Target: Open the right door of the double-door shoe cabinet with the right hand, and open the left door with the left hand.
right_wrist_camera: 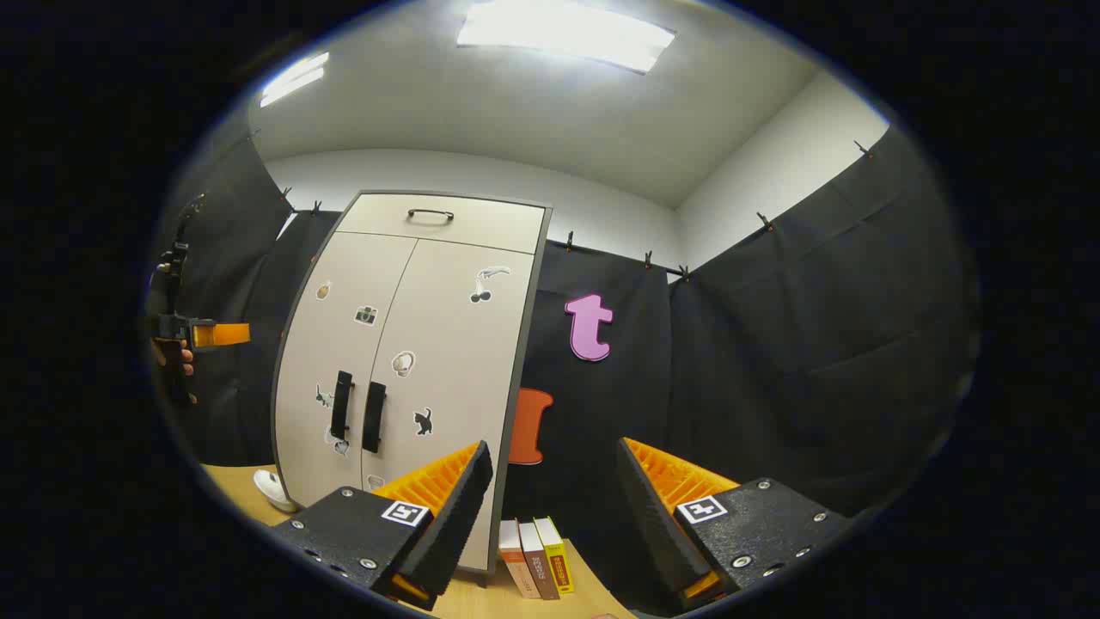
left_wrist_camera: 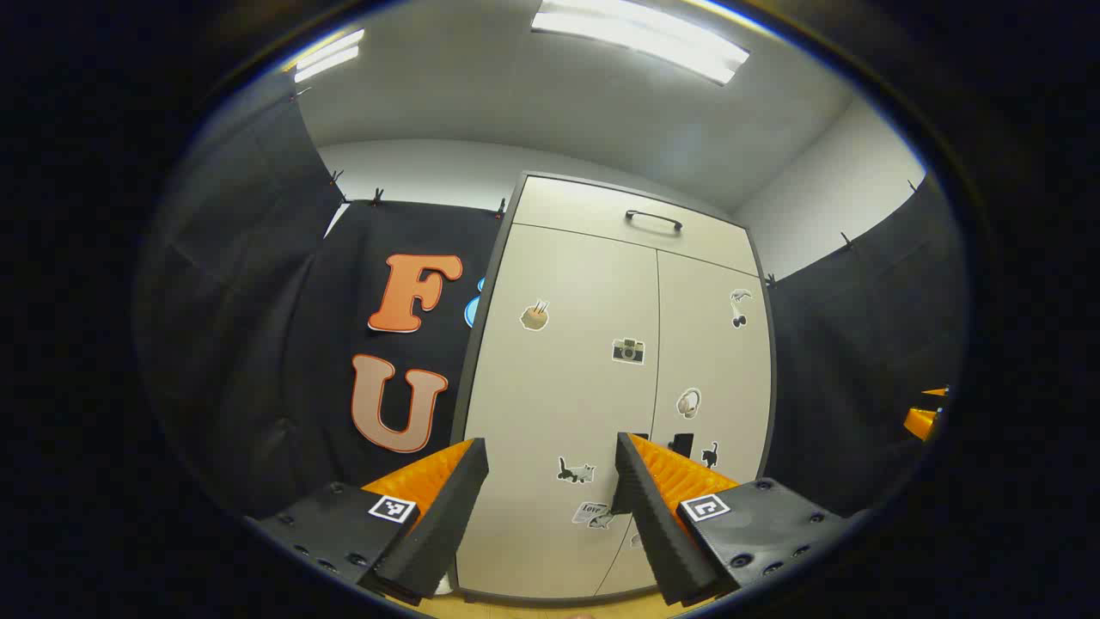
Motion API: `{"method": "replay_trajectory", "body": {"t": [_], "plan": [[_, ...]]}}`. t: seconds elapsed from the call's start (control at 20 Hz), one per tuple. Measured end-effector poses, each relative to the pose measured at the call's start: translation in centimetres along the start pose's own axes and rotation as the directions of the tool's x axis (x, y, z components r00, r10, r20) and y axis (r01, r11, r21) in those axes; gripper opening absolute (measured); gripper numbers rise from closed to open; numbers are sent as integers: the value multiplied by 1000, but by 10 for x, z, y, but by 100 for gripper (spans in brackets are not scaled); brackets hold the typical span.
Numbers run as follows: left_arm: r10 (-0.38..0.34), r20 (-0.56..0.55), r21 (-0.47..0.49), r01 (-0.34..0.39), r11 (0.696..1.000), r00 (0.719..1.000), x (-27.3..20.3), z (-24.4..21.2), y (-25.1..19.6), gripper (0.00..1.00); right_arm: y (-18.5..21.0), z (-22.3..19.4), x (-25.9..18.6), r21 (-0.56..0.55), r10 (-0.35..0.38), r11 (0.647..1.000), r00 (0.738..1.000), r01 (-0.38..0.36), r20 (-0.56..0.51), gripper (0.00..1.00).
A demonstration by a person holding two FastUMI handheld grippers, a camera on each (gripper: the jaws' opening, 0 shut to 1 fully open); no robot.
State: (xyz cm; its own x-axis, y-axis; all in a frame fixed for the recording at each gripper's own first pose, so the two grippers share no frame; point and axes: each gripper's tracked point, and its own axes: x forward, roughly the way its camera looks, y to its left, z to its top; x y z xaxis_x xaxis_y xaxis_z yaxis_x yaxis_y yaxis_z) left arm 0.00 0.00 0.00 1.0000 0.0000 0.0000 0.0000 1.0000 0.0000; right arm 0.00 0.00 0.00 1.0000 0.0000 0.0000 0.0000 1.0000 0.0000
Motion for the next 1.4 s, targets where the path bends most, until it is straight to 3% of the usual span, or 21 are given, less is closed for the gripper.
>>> {"method": "replay_trajectory", "body": {"t": [0.55, 0.7, 0.75, 1.2, 1.35, 1.4], "plan": [[3, -23, 111, 0, 994, 1000, -7, -19, -9, 94, 4, -5, 11, -14, 27, 1000, 1000, -27, -2, 94], [2, -21, 108, 0, 994, 1000, -9, -21, -10, 98, 5, -7, 15, -19, 21, 1000, 1000, -22, -4, 94], [1, -21, 105, 1, 994, 1000, -9, -21, -10, 94, 5, -7, 15, -21, 23, 1000, 1000, -23, -2, 94], [30, -63, 108, -23, 994, 998, -6, -36, -1, 98, 11, -3, 14, -25, 30, 999, 1000, -30, 5, 94], [31, -51, 101, -26, 995, 998, -10, -34, 3, 94, 12, -4, 12, -32, 33, 999, 999, -33, 0, 94], [29, -36, 107, -25, 994, 999, -10, -32, 5, 98, 14, -6, 12, -32, 35, 999, 999, -36, -4, 94]]}}
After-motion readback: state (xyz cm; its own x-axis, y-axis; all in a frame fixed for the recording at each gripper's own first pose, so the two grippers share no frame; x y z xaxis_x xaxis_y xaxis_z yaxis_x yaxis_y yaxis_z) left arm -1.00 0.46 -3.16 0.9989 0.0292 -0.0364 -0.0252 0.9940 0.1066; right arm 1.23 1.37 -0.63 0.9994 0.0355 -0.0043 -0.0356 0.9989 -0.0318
